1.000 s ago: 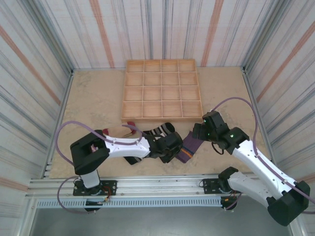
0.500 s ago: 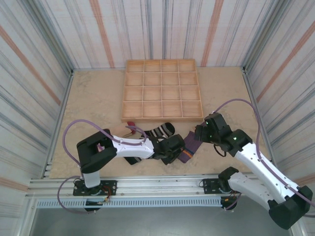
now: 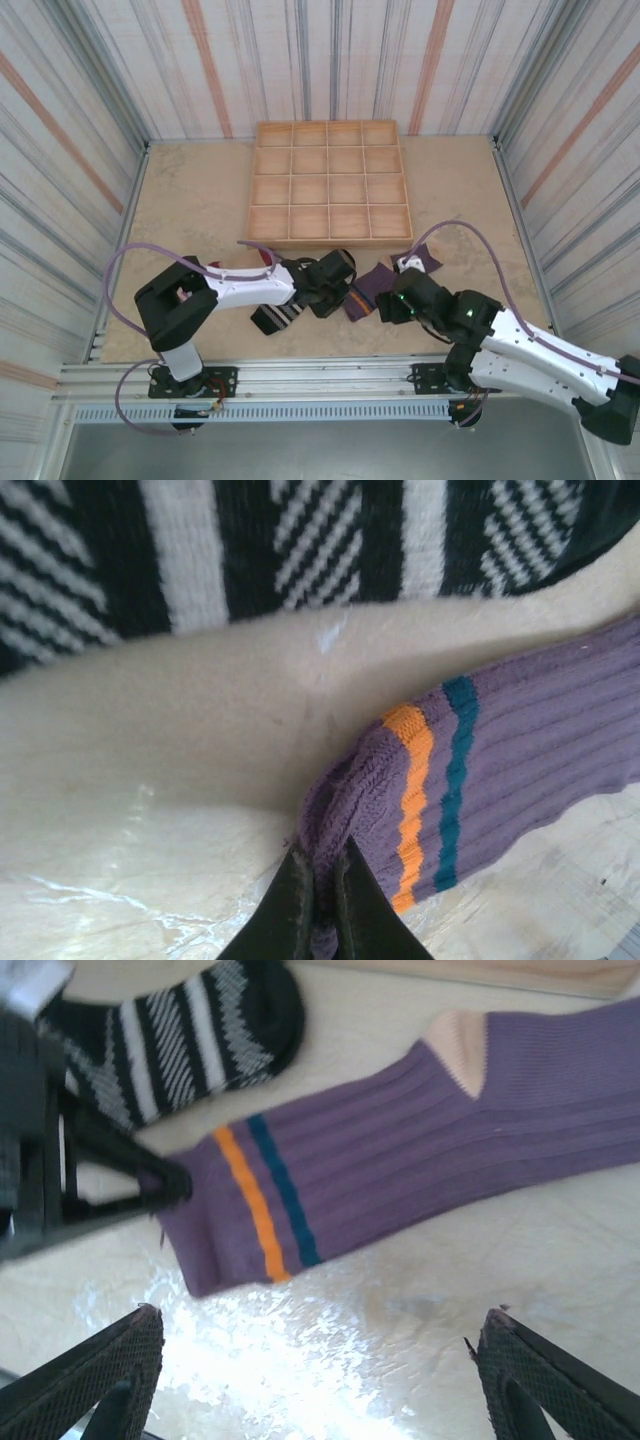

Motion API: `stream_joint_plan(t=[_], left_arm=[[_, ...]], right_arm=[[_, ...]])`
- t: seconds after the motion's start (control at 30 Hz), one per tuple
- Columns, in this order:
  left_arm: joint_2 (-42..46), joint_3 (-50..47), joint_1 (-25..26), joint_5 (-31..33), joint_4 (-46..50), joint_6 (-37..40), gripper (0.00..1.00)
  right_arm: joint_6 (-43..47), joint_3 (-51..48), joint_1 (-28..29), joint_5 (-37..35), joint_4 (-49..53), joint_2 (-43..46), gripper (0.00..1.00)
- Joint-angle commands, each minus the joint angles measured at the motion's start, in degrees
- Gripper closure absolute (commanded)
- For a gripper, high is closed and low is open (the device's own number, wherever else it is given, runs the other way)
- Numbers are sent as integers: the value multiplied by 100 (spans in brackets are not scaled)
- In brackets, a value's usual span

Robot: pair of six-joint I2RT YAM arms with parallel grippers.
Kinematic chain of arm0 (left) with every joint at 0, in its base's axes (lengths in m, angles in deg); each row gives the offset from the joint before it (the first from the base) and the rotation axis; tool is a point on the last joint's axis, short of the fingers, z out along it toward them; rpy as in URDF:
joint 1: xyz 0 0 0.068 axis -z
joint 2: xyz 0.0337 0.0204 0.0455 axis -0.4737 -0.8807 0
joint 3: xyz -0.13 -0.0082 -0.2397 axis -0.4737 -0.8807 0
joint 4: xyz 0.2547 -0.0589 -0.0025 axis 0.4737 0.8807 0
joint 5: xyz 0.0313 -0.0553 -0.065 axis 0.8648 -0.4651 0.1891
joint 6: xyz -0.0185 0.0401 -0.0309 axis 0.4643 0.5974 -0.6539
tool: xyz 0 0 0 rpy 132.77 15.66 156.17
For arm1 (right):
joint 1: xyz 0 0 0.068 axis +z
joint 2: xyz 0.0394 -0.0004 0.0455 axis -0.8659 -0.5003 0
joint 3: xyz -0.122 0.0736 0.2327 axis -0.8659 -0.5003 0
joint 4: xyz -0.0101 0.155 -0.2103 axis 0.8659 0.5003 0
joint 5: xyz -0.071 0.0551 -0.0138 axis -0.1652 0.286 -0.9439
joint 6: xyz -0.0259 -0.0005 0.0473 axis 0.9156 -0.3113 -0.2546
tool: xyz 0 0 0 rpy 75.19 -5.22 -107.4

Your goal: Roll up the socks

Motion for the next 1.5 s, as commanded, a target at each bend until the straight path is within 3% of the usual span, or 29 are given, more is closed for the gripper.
stream_joint_plan(t=[0.0, 0.13, 0.23, 0.4, 0.83, 1.17, 1.3, 1.47], left_arm=[[274, -195, -71, -466, 227, 534, 100], [259, -319, -141, -719, 80, 543, 100], [229, -590, -173, -995, -410, 275, 100], [214, -716, -262, -1300, -658, 193, 100], [171, -628, -332, -1497, -637, 301, 100], [10, -535, -297, -1576, -590, 322, 100], [12, -558, -297, -1583, -605, 336, 100], [3, -585, -306, -1619, -650, 336, 100]], right_arm=[[-168, -344, 804, -978, -564, -88, 19], [67, -907, 1905, -1715, -1615, -367, 25], [263, -1154, 2604, -2355, -2288, -793, 35], [414, -1220, 3048, -2680, -2932, -1762, 34], [481, -1090, 3081, -3014, -3445, -3225, 39], [619, -924, 2962, -3208, -3616, -3779, 46], [765, -963, 2870, -3148, -3793, -3838, 53], [865, -983, 2732, -2950, -3917, -3933, 74]])
